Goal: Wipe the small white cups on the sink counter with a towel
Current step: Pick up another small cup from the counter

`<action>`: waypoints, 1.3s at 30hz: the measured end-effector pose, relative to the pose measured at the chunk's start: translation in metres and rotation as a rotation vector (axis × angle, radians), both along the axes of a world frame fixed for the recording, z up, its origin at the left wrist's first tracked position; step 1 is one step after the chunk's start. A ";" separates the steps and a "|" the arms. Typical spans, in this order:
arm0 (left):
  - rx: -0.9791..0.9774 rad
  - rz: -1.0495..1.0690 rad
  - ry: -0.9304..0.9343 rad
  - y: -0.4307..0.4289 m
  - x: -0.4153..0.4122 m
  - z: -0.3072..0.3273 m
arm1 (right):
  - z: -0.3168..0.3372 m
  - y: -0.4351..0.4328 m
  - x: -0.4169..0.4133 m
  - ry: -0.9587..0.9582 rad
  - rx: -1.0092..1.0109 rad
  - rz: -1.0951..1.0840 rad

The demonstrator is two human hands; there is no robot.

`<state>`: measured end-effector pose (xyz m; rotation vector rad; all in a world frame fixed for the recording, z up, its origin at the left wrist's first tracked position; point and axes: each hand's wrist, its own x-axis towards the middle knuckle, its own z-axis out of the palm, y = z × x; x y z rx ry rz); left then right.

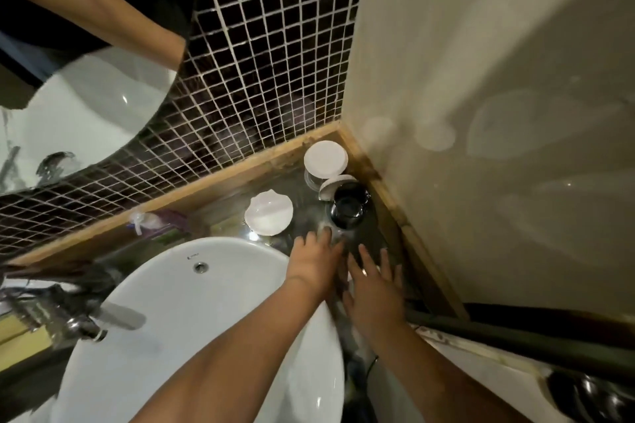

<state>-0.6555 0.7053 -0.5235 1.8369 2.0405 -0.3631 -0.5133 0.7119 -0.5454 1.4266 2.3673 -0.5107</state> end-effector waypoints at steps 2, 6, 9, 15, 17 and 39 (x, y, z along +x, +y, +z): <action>0.035 0.069 -0.078 0.004 0.004 -0.007 | -0.003 0.003 -0.001 0.032 -0.006 0.026; 0.089 0.174 -0.187 0.007 0.007 -0.017 | -0.003 0.007 -0.003 0.087 0.052 0.059; 0.124 0.174 -0.202 0.007 0.005 -0.023 | -0.003 0.008 -0.001 0.068 0.102 0.092; 0.144 0.198 -0.244 0.009 -0.006 -0.014 | 0.002 0.007 -0.006 0.071 0.154 0.094; 0.128 0.227 -0.265 0.006 -0.014 -0.003 | 0.007 0.004 -0.009 0.122 0.197 0.102; 0.296 0.644 -0.357 0.004 -0.133 -0.001 | -0.010 0.027 -0.094 0.409 -0.123 -0.053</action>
